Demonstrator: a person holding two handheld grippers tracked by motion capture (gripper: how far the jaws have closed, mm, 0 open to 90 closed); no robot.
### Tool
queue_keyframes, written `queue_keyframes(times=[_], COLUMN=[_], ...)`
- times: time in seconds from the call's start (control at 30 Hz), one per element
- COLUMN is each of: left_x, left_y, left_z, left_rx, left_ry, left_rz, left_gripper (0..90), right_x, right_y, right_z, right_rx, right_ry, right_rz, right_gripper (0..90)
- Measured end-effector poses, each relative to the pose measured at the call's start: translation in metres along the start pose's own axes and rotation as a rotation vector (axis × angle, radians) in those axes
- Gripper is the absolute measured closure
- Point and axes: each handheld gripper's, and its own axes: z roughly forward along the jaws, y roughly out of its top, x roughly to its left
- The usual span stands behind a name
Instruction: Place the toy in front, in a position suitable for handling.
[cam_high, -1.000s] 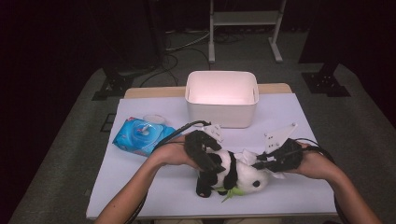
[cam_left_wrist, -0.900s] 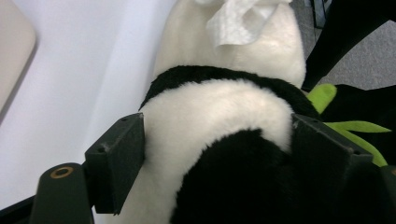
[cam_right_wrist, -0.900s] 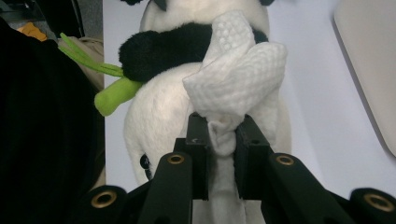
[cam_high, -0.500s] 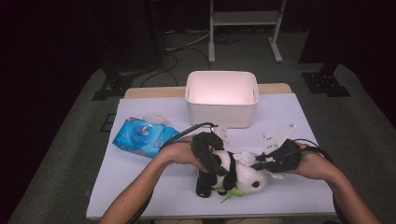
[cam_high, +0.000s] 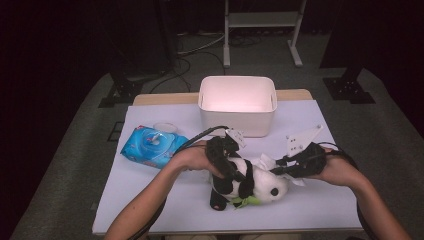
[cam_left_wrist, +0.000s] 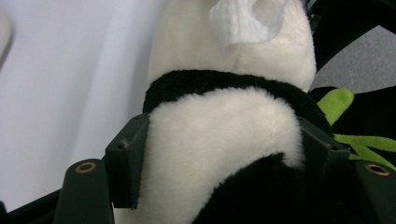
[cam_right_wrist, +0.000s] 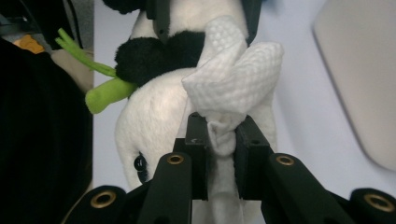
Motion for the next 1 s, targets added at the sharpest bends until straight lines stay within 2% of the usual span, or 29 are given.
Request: queue_keyframes(times=[0.1, 0.33, 0.43, 0.53, 0.67, 0.7, 0.9, 1.0], left_x=[0.005, 0.021, 0.027, 0.029, 0.026, 0.024, 0.010, 0.006], left_y=[0.005, 0.017, 0.019, 0.014, 0.003, 0.001, -0.007, -0.009], left_z=[-0.007, -0.021, -0.022, -0.017, -0.012, -0.013, -0.020, -0.024], left_rx=[0.008, 0.043, 0.047, 0.051, 0.047, 0.033, -0.006, -0.019], left_ry=[0.042, 0.100, 0.110, 0.104, 0.093, 0.094, 0.099, 0.096], left_rz=[0.015, 0.051, 0.052, 0.043, 0.036, 0.033, 0.027, 0.038], left_gripper=[30.0, 29.6, 29.2, 28.5, 25.6, 25.1, 19.4, 18.6], right_x=[-0.007, -0.029, -0.036, -0.041, -0.037, -0.034, -0.019, -0.013], right_y=[0.006, 0.019, 0.022, 0.022, 0.018, 0.019, 0.019, 0.015], right_z=[-0.001, 0.003, 0.005, 0.009, 0.020, 0.022, 0.027, 0.027], right_rx=[0.010, -0.002, -0.002, 0.007, 0.009, 0.006, 0.021, 0.023], right_ry=[-0.016, -0.022, -0.022, -0.010, 0.026, 0.036, 0.053, 0.058], right_rz=[-0.003, 0.001, 0.006, 0.013, 0.020, 0.024, 0.017, 0.018], right_gripper=[77.0, 76.9, 76.9, 77.0, 77.2, 77.2, 77.2, 77.2])
